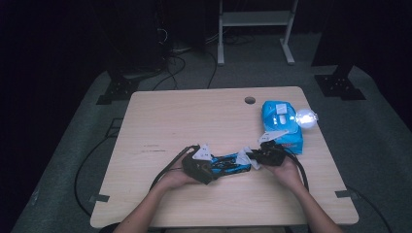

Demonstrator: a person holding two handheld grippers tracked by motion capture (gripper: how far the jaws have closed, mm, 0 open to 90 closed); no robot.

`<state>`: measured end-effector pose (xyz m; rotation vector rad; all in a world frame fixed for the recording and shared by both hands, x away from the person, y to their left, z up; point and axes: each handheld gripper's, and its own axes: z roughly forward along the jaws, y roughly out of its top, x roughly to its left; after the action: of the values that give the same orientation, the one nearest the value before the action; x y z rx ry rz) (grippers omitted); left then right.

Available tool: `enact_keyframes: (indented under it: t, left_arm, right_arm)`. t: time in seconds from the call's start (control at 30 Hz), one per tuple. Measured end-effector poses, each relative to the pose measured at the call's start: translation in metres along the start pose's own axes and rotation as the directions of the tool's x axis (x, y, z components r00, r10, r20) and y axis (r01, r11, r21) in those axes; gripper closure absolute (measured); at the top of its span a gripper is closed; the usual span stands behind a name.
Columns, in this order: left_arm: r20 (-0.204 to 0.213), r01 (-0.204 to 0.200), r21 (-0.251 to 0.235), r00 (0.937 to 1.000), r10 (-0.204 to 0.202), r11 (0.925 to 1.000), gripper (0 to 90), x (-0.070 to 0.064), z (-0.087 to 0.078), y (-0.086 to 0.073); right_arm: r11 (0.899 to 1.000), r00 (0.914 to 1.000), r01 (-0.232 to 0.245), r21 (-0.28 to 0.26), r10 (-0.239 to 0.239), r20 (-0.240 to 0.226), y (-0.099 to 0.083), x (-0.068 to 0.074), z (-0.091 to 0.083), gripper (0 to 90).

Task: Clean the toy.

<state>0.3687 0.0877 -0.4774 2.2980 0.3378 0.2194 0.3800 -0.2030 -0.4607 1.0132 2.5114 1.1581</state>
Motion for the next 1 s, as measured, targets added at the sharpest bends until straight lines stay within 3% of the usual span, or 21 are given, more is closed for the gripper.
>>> enact_keyframes:
  t: [0.23, 0.27, 0.47, 0.53, 0.63, 0.77, 0.83, 1.0]
  left_arm:
    - [0.003, 0.008, -0.001, 1.0000, -0.008, 1.0000, 20.6, 0.001, 0.000, 0.000]
    - [0.002, 0.008, 0.001, 1.0000, -0.008, 1.0000, 20.6, 0.001, 0.000, 0.000]
    - [0.001, 0.011, 0.004, 0.9999, -0.011, 0.9999, 20.6, 0.001, 0.000, 0.000]
    - [0.000, 0.014, -0.001, 0.9999, -0.014, 0.9999, 20.6, 0.000, 0.001, 0.000]
    - [0.000, 0.014, -0.001, 0.9999, -0.014, 0.9999, 20.7, 0.000, 0.002, 0.001]
    - [0.004, 0.020, 0.006, 0.9998, -0.020, 0.9998, 20.3, 0.002, 0.000, -0.002]
    - [-0.002, 0.009, 0.002, 1.0000, -0.009, 1.0000, 20.7, 0.000, 0.001, -0.001]
    - [-0.006, 0.006, 0.001, 1.0000, -0.006, 1.0000, 22.3, -0.003, 0.005, 0.002]
  right_arm:
    - [0.999, 0.9994, 0.025, 0.041, -0.024, -0.025, -0.012, 0.010, -0.011, 80.4]
    - [0.999, 0.9986, 0.022, 0.039, -0.020, -0.049, -0.013, 0.012, -0.013, 80.5]
    - [0.999, 0.9966, 0.031, 0.017, -0.030, -0.077, -0.006, 0.019, -0.011, 80.5]
    - [1.000, 0.9941, 0.025, -0.002, -0.025, -0.105, 0.000, 0.022, -0.008, 80.5]
    - [0.999, 0.9897, 0.053, -0.007, -0.054, -0.133, 0.012, 0.034, 0.002, 80.5]
    - [0.995, 0.9854, 0.100, -0.020, -0.101, -0.137, 0.029, 0.047, 0.013, 80.5]
    - [0.995, 0.9800, 0.088, -0.041, -0.094, -0.176, 0.036, 0.051, 0.018, 80.6]
    - [0.991, 0.9635, 0.132, -0.033, -0.137, -0.230, 0.050, 0.076, 0.041, 80.6]
